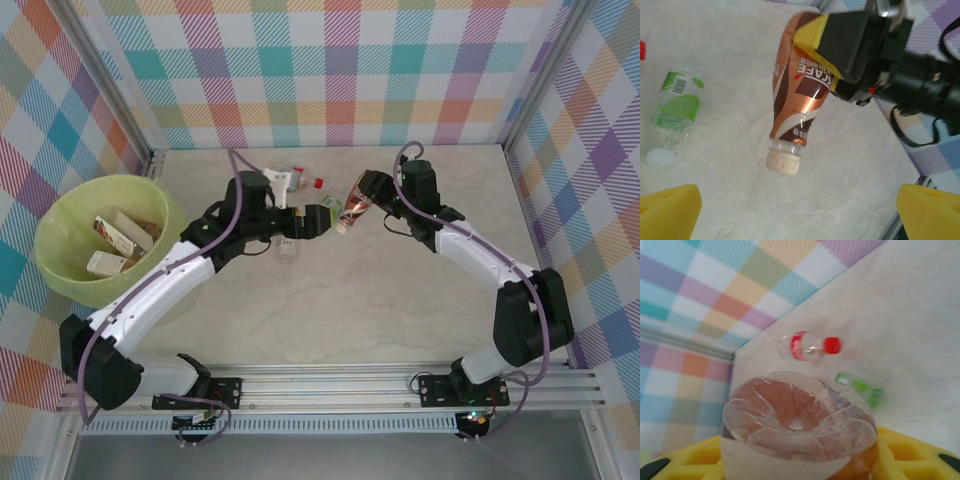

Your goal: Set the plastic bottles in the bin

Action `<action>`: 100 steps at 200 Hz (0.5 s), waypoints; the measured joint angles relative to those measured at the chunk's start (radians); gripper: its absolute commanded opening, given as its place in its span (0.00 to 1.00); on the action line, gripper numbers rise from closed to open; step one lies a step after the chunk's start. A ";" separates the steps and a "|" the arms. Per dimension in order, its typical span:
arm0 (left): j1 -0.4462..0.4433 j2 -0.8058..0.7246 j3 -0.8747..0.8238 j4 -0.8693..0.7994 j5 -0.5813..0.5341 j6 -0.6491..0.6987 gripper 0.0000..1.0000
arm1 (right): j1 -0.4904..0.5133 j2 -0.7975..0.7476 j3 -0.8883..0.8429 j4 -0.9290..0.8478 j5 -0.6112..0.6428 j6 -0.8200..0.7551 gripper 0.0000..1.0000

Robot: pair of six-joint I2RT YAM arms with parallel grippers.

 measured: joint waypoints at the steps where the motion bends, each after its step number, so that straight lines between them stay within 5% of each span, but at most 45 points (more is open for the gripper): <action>1: -0.002 0.002 0.000 0.001 -0.001 0.003 1.00 | 0.001 -0.002 0.000 0.001 -0.003 -0.001 0.51; 38: -0.049 0.117 0.052 0.011 -0.008 0.104 0.94 | 0.040 -0.052 0.000 0.031 -0.111 -0.018 0.53; 100: -0.080 0.285 0.212 -0.051 -0.026 0.208 0.59 | 0.083 -0.093 -0.002 0.042 -0.136 -0.031 0.55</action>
